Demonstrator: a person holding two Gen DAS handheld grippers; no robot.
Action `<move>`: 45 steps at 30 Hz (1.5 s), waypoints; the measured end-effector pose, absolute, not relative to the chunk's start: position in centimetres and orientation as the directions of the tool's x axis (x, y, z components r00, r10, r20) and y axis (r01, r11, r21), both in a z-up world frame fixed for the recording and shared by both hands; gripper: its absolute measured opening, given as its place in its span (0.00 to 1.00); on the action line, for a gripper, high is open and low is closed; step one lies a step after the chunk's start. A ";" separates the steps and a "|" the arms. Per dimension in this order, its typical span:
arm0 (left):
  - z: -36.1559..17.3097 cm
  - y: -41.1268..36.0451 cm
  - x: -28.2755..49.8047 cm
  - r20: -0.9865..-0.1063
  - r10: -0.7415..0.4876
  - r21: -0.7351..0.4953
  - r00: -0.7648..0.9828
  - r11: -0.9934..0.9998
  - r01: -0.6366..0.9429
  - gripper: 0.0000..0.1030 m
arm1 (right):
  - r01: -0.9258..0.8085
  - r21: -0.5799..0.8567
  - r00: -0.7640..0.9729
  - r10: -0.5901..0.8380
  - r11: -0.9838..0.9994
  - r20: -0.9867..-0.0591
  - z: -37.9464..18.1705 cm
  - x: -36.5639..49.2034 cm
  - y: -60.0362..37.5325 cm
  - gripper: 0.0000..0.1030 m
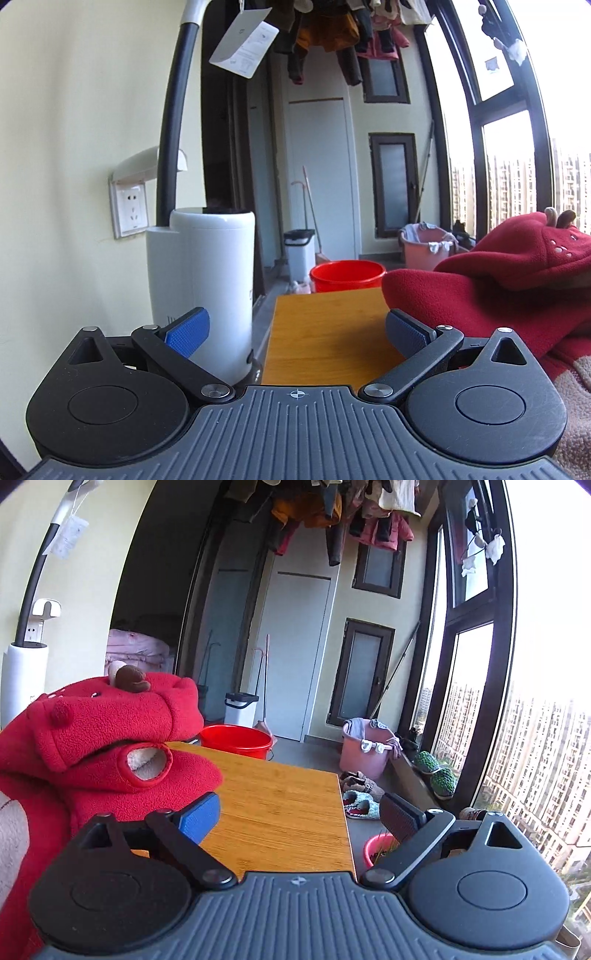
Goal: Fold clothes
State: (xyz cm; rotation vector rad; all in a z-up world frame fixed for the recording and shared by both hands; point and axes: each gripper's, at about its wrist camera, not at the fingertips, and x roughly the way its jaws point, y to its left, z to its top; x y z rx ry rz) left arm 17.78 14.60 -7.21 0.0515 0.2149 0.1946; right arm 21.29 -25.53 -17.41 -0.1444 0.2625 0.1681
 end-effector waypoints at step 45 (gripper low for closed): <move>-8.6 15.1 19.6 -0.376 -0.020 -0.109 0.926 0.994 -0.022 1.00 | 0.034 -0.039 0.832 -0.050 0.999 -0.552 -19.3 13.8 -29.7 0.97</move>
